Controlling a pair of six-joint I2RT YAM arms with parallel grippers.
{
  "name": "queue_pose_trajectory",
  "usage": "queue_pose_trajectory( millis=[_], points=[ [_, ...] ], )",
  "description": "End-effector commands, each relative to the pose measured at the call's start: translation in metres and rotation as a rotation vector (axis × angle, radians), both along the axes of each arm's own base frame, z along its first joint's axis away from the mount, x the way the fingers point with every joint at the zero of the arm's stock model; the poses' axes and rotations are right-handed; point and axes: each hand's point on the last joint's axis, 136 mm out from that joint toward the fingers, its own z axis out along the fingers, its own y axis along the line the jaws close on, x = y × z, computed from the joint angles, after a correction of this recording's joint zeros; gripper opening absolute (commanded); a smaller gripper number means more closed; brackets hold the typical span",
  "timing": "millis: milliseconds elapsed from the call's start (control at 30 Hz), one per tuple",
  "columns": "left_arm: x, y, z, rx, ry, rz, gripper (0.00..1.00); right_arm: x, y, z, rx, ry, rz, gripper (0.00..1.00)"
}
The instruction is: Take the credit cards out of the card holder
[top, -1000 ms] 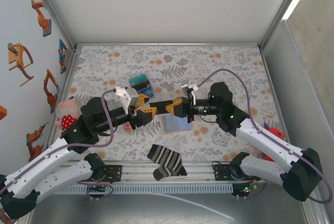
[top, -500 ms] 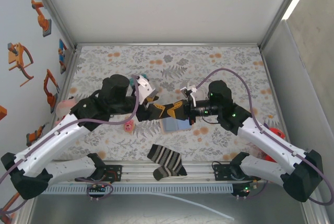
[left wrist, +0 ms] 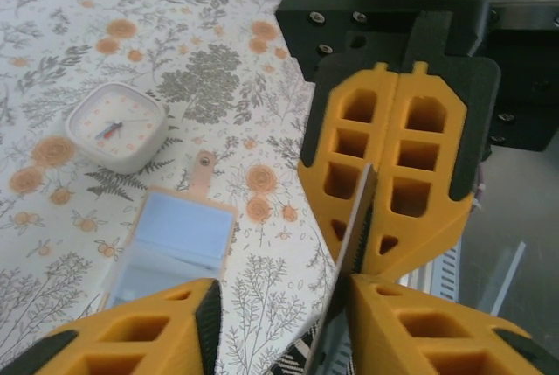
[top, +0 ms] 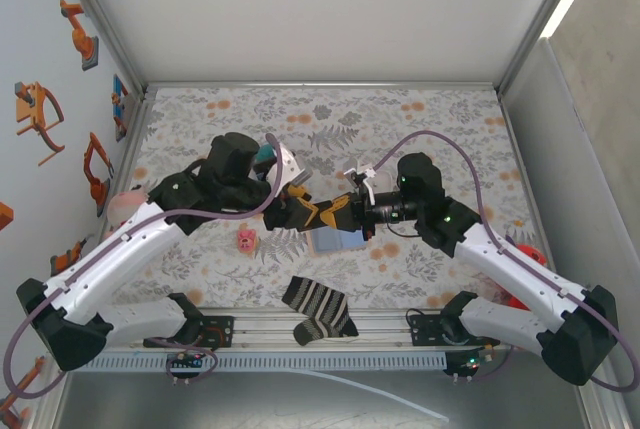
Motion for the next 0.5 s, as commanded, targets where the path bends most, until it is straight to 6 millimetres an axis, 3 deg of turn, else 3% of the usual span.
queue_pose_trajectory(
  millis=[0,67,133,233,333,467],
  points=[
    [-0.003,0.0,-0.003,0.009,0.016,-0.035,0.29,-0.003,0.002,0.018,0.033,-0.048,0.028,0.0],
    [-0.001,0.001,-0.004,0.01,0.018,-0.029,0.18,-0.003,0.002,0.017,0.032,-0.048,0.025,0.0],
    [0.004,0.002,-0.006,0.014,0.017,-0.011,0.16,-0.002,0.002,0.018,0.031,-0.049,0.02,0.03],
    [0.016,0.006,-0.007,0.02,-0.002,0.036,0.02,0.0,-0.001,0.017,0.014,-0.059,-0.008,0.23],
    [0.035,0.015,-0.01,0.034,-0.03,0.105,0.0,0.008,-0.007,0.013,-0.021,-0.084,-0.082,0.45],
    [0.067,0.03,-0.018,0.069,-0.111,0.197,0.0,0.021,-0.017,0.009,-0.066,-0.109,-0.199,0.66]
  ],
)
